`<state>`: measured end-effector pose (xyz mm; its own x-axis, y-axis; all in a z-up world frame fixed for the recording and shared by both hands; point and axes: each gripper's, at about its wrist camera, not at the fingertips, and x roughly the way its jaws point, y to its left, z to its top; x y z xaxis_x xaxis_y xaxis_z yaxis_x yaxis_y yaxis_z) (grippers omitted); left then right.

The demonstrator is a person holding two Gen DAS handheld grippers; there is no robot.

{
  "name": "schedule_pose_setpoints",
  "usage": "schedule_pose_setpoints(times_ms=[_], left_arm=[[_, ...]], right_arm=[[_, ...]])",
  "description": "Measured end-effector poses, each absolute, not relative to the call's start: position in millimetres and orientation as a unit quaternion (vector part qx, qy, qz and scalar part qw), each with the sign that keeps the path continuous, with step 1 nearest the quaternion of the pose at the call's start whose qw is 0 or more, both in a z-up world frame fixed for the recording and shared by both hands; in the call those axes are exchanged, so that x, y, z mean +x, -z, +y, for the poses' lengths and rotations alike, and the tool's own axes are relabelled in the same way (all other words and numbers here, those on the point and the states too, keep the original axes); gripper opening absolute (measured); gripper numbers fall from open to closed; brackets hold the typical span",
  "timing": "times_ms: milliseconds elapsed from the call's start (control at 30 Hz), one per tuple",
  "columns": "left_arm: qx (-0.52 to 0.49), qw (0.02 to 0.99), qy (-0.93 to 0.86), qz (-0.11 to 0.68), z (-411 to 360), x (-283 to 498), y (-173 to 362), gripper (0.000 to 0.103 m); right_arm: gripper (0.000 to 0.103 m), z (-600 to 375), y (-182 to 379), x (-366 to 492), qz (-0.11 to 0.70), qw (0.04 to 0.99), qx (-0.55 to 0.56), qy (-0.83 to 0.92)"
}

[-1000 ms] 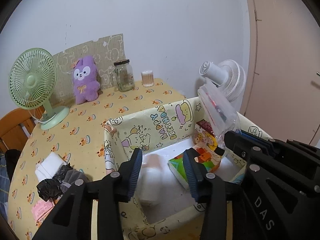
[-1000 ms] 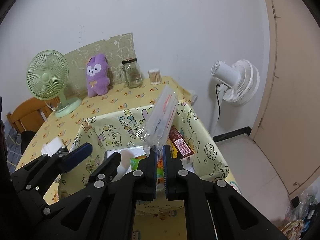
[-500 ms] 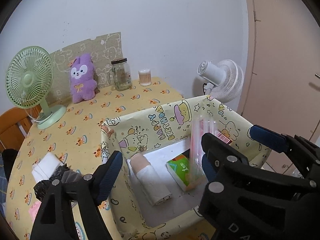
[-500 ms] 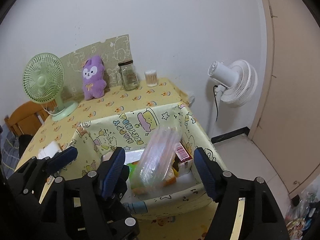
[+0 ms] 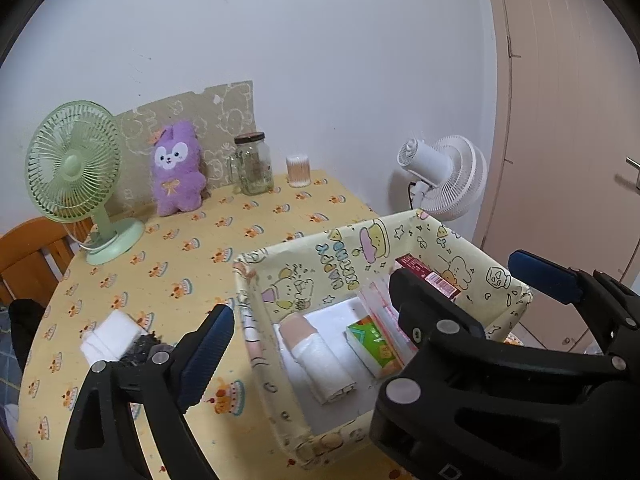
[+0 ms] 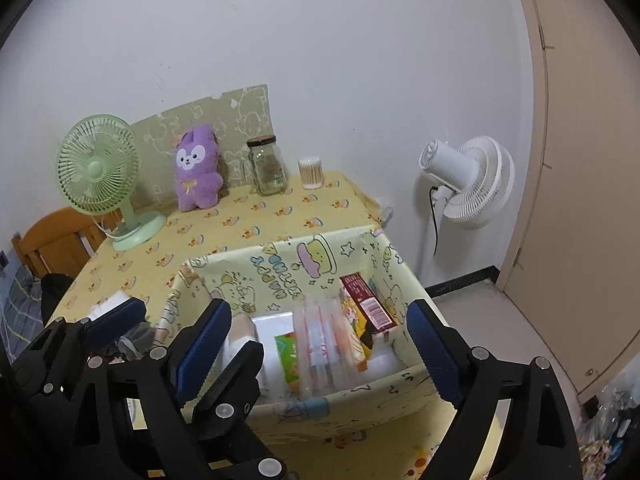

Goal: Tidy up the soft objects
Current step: 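Withdraw both tools from the box toward the remaining items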

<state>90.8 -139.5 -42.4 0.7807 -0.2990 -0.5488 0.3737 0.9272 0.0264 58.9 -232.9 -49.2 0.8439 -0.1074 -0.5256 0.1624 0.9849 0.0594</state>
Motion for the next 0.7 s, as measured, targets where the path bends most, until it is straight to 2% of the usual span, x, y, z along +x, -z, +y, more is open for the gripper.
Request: schedule_pose_setpoints(times_ms=[700], left_arm=[[0.048,0.952,0.166,0.251,-87.9,71.7,22.3,0.100]], right_arm=[[0.097,-181.2,24.0,48.4,0.245,0.968,0.021,0.050]])
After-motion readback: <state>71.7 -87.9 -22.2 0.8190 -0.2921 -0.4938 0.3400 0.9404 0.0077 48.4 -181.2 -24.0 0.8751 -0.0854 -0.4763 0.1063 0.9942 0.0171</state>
